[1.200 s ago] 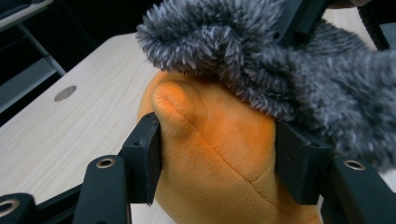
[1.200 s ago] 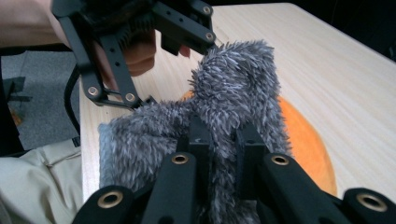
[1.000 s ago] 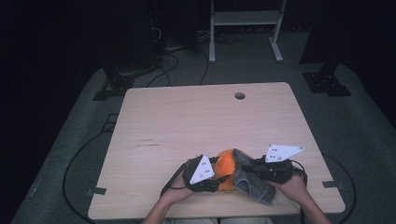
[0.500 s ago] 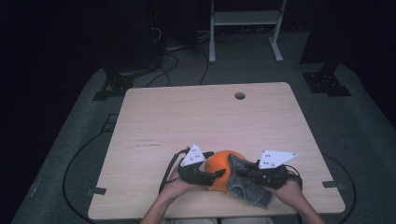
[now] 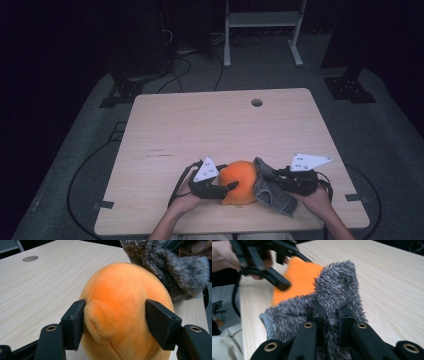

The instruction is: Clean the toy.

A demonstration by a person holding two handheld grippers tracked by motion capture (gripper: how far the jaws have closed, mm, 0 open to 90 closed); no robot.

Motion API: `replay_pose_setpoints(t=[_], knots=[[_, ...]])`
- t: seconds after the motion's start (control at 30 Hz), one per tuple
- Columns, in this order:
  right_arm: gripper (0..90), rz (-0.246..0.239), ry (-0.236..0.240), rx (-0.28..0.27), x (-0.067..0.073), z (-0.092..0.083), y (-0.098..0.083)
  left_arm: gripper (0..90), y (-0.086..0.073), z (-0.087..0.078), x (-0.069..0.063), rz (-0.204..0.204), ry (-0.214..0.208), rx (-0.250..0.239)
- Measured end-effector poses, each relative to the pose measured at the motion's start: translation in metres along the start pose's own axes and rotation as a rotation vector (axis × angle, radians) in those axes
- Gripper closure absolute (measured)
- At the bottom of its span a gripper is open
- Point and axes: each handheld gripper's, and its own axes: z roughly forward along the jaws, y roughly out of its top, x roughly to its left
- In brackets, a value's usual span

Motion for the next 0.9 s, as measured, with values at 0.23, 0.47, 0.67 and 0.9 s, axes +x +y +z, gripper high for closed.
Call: replay_pose_setpoints(t=[0.23, 0.47, 0.67, 0.9], knots=[[79.6, 0.028, -0.021, 0.078, -0.01, 0.005, -0.012, 33.5, -0.007, -0.007, 0.007, -0.021, -0.018, 0.014], [79.6, 0.029, 0.004, 0.037, -0.006, 0.001, -0.008, 32.7, -0.008, -0.007, 0.008, -0.02, -0.017, 0.02], [79.6, 0.035, 0.02, 0.068, -0.006, 0.007, -0.013, 31.2, -0.008, -0.009, 0.01, -0.024, -0.022, 0.02], [79.6, 0.061, 0.011, 0.047, -0.01, -0.001, -0.01, 30.7, -0.007, -0.007, 0.008, -0.01, -0.017, 0.024]])
